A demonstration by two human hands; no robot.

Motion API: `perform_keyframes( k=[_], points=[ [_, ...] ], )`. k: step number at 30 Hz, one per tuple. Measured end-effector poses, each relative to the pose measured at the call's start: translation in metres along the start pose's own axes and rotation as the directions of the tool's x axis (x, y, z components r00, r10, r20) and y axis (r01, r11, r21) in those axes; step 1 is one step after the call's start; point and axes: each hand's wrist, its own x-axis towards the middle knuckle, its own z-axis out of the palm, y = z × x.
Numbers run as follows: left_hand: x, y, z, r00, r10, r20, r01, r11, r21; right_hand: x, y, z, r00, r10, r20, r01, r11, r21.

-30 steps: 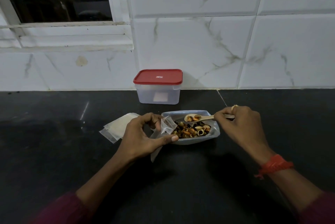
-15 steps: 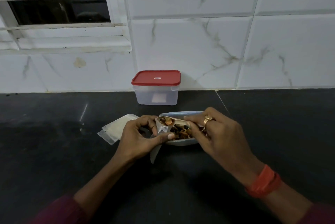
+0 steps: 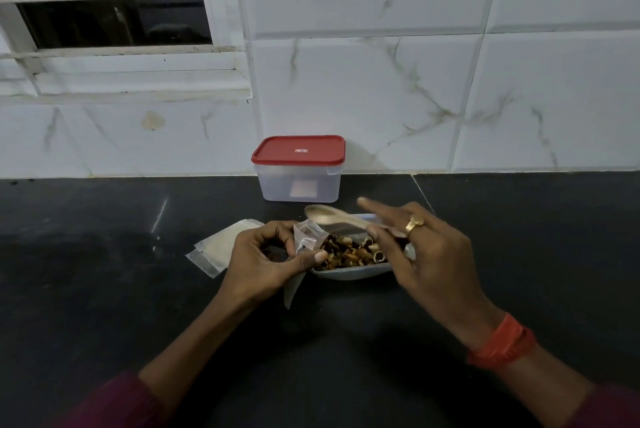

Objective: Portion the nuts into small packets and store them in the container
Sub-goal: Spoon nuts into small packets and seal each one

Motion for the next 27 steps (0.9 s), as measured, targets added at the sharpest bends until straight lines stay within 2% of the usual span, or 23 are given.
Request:
perform_keyframes(
  k=[3, 5, 9, 12, 14, 17, 19, 23, 27],
  points=[
    [0.001, -0.001, -0.002, 1.000, 0.005, 0.006, -0.005, 0.999, 0.032, 0.004, 0.014, -0.008, 0.992, 0.117, -0.054, -0.114, 0.992, 0.062],
    [0.002, -0.002, -0.004, 1.000, 0.006, 0.001, -0.006, 0.998, 0.056, 0.004, 0.024, -0.013, 0.992, 0.116, -0.051, -0.117, 0.993, -0.016],
    [0.003, 0.001, -0.004, 1.000, 0.004, 0.008, -0.004, 0.998, 0.066, -0.004, 0.038, -0.011, 0.997, 0.049, 0.062, -0.033, 0.974, -0.225],
    [0.004, 0.003, -0.002, 1.000, 0.001, -0.015, 0.001, 0.997, 0.078, -0.008, 0.042, -0.002, 0.983, 0.057, 0.172, 0.001, 0.947, -0.321],
    [0.004, 0.004, -0.001, 0.999, -0.005, -0.034, 0.008, 0.998, 0.069, -0.009, 0.040, 0.002, 0.979, 0.095, 0.183, -0.034, 0.951, -0.307],
    [0.005, 0.004, -0.001, 0.999, 0.006, -0.052, -0.003, 0.998, 0.058, -0.006, 0.038, -0.002, 0.990, 0.098, 0.101, -0.077, 0.978, -0.195],
    [0.005, 0.003, -0.001, 0.998, 0.004, -0.067, 0.000, 0.998, 0.056, -0.005, 0.036, -0.004, 0.995, 0.021, 0.096, -0.006, 0.987, -0.161],
    [0.006, 0.000, -0.002, 0.998, -0.006, -0.066, 0.009, 0.999, 0.052, -0.004, 0.033, -0.002, 0.973, -0.107, 0.202, 0.138, 0.980, -0.144],
    [0.006, -0.002, -0.005, 0.998, -0.021, -0.064, 0.024, 0.999, 0.041, -0.003, 0.041, -0.003, 0.972, -0.081, 0.221, 0.122, 0.976, -0.181]
  ],
)
